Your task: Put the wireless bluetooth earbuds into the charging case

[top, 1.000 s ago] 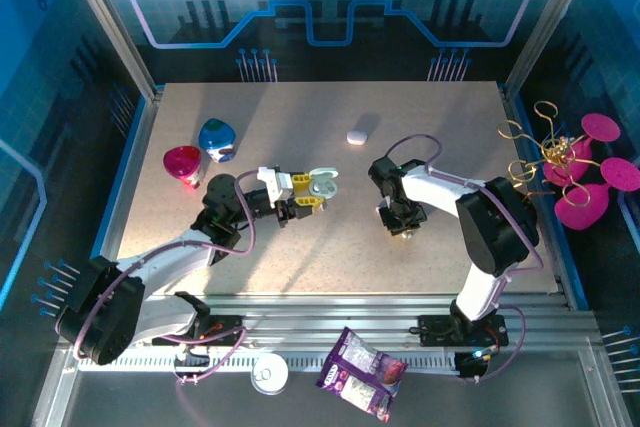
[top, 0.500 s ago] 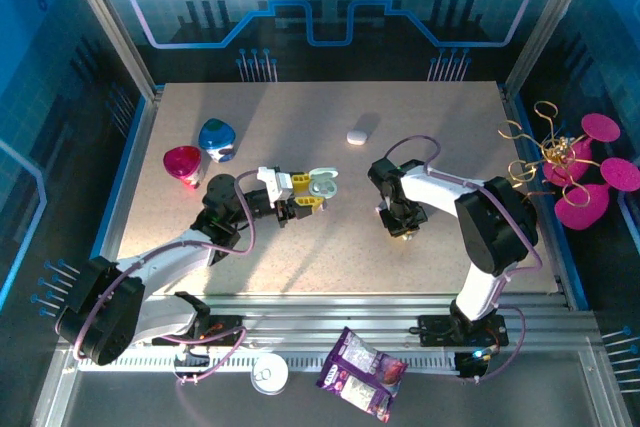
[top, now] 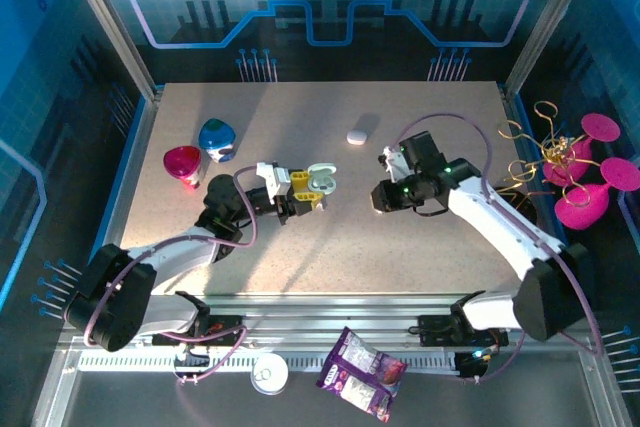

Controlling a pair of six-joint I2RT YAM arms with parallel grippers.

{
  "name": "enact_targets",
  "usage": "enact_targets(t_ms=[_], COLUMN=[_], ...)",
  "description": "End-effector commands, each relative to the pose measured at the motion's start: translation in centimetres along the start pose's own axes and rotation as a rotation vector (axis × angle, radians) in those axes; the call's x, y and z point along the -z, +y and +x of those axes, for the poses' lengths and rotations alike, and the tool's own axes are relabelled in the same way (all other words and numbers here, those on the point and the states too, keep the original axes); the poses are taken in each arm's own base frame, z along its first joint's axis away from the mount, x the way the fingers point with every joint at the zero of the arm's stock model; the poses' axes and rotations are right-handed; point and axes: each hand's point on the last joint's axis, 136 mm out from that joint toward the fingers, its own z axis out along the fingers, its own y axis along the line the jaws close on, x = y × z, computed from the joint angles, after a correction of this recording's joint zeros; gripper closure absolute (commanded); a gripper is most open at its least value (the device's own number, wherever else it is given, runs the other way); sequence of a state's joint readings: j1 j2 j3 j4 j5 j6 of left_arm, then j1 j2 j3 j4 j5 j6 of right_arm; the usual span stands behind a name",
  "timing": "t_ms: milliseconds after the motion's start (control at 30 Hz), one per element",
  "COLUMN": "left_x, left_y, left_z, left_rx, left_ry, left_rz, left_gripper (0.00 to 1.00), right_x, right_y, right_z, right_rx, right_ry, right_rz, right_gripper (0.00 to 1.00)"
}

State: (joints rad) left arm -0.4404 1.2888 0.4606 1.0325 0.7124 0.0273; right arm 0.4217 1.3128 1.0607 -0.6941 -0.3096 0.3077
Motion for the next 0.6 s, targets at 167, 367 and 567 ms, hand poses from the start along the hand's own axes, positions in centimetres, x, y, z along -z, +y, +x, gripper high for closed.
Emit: enact_targets(t_ms=[167,367,567], left_x=[-0.1,-0.3,-0.3], left_y=[-0.2,-0.4,-0.6], left_z=[-0.8,-1.1,-1.5], left_rx=[-0.026,-0.019,-0.009], left_ry=[-0.026,-0.033,-0.039], left_rz=[0.034,0.055,0.064], left_gripper=[0.66,0.66,0.66], right_x=[6.2,7.9,7.1], right_y=[11.0,13.4,13.8], right_z=[-4.4,-6.0,-6.6], right_rx=[0.075,0.079,0.052], right_ry=[-0.188,-0.259,-0.242], right_rz=[-0.561,-0.722,-0.766], right_gripper=[0.85,0.86,0.87])
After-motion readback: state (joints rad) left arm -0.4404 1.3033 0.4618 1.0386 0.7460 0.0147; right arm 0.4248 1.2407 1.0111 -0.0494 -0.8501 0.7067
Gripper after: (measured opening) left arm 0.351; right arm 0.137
